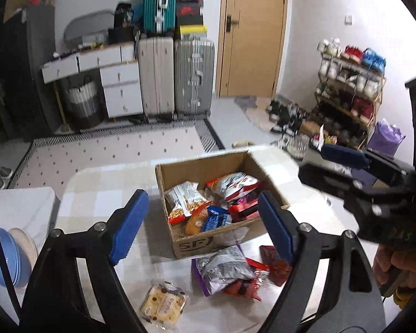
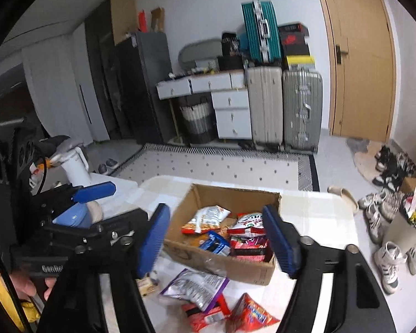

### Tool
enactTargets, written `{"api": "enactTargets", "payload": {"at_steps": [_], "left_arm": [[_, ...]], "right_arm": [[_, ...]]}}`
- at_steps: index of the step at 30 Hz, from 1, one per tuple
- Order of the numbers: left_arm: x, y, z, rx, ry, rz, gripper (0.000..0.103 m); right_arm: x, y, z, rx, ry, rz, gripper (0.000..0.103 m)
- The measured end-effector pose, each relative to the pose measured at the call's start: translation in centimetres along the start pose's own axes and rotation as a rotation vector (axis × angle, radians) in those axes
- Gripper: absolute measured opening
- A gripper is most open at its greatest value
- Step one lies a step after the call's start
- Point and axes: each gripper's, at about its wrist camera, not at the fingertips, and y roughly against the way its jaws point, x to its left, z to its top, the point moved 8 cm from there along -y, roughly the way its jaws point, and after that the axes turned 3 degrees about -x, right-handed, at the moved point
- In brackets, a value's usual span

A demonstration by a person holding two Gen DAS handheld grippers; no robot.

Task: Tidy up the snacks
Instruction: 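Withdraw both grippers and move toward the cream cracker packet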

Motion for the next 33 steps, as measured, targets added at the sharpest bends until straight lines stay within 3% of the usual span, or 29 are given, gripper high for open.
{"api": "enactTargets", "payload": {"at_steps": [5, 8, 11, 19, 26, 33], "left_arm": [[-0.8, 6.8, 0.1, -0.086, 0.004, 0.006, 0.087], [-1.3, 10.4, -0.3, -0.13, 0.015, 0.005, 0.103], [-1.9, 13.6, -0.3, -0.165, 0.045, -0.025, 0.103], [-1.8, 20.6, -3.4, -0.258, 0.066, 0.039, 0.103], [0.3, 21.0, -11.6, -0.245, 0.12, 0.102, 0.103], [1.9, 17.4, -18.6, -0.212, 0.119, 0.141, 0.103]], "right_arm": [[1.9, 6.6, -0.6, -0.106, 0.008, 0.015, 0.088], [3.2, 10.5, -1.3, -0.192, 0.028, 0.001, 0.097], [4.7, 13.9, -2.6, -0.255, 0.056, -0.006, 0.099], [5.8, 18.5, -7.1, -0.31, 0.06, -0.043, 0.102], [5.3, 18.6, -12.0, -0.331, 0.033, -0.087, 0.102], [4.0, 16.2, -16.9, -0.319, -0.038, -0.09, 0.102]]}}
